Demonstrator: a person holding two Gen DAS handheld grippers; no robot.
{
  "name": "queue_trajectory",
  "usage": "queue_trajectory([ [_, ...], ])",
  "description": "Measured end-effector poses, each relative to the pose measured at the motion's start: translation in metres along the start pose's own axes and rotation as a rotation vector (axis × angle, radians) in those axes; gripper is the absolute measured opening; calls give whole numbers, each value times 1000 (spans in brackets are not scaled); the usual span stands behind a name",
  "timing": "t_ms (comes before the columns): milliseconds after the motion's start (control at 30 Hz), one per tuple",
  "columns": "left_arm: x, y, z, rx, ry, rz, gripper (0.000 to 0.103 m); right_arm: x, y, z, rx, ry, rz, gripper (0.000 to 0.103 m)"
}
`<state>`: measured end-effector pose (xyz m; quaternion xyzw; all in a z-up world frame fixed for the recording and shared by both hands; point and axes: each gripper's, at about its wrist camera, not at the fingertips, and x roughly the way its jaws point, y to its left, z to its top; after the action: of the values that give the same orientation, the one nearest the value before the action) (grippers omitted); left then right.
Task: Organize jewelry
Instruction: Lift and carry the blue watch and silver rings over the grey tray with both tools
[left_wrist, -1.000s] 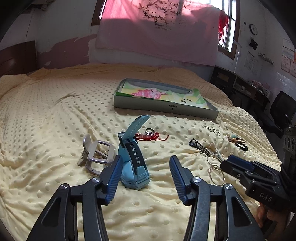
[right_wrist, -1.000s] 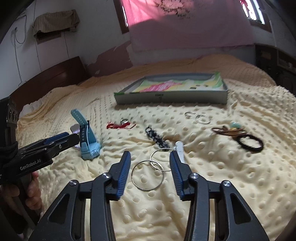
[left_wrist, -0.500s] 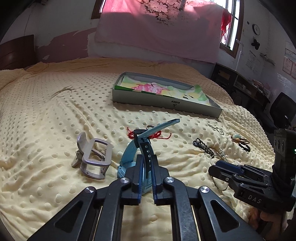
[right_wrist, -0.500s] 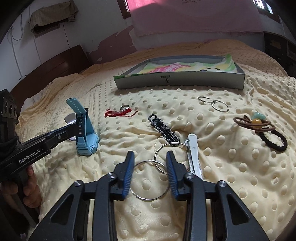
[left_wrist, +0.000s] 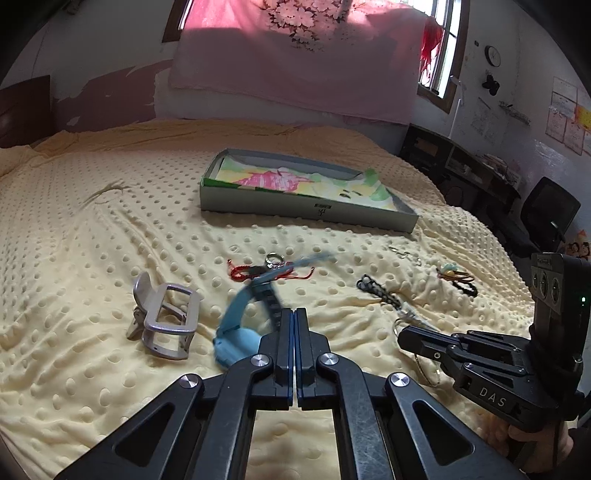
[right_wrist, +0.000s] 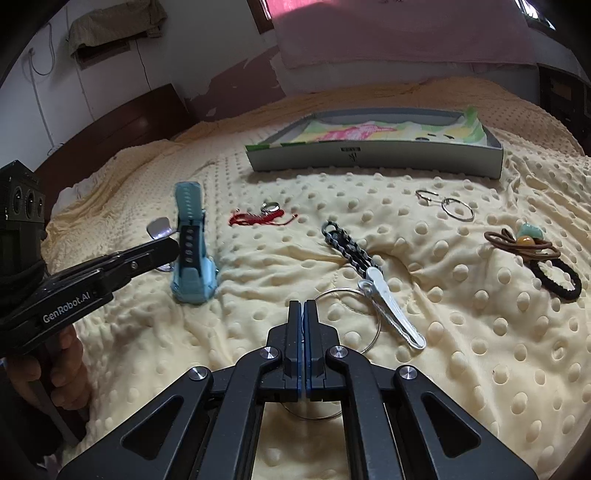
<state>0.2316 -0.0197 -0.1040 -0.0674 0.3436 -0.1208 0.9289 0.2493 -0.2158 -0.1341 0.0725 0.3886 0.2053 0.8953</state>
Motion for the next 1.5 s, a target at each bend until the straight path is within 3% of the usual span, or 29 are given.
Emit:
queue_trajectory([
  [200, -8, -12, 0, 53, -13, 17, 1, -12, 4, -1, 4, -24, 12, 1],
  [467, -8, 15, -6, -63, -11, 6, 2, -4, 5, -4, -6, 13, -34, 2],
  [600, 6, 18, -7, -75, 42, 28, 18, 3, 4, -3, 1, 41, -41, 2],
  [700, 12, 20, -8, -85, 62, 27, 18, 7, 1, -3, 15, 47, -50, 3],
  [900, 23, 20, -6, -86, 85, 2, 18, 11, 0, -2, 28, 55, -46, 24],
  [967, 27, 22, -6, -98, 95, -6, 18, 12, 1, -2, 22, 60, -50, 24],
  [1000, 27, 23, -6, -106, 95, -8, 12, 14, 1, -2, 22, 67, -53, 24],
  [1133, 26, 23, -5, -110, 89, -10, 7, 22, 1, 2, 26, 85, -59, 24],
  [1167, 25, 22, -5, -103, 89, -3, 6, 24, 2, 3, 22, 88, -61, 22],
  [1233, 23, 19, -3, -85, 84, 4, 4, 28, 4, 5, 16, 96, -55, 6],
  [1300, 18, 16, 0, -66, 70, -4, 4, 29, 5, 6, 22, 89, -41, 4],
  [1500, 9, 5, 18, -30, 60, -64, 4, 7, 11, 16, 30, -13, 9, 4],
])
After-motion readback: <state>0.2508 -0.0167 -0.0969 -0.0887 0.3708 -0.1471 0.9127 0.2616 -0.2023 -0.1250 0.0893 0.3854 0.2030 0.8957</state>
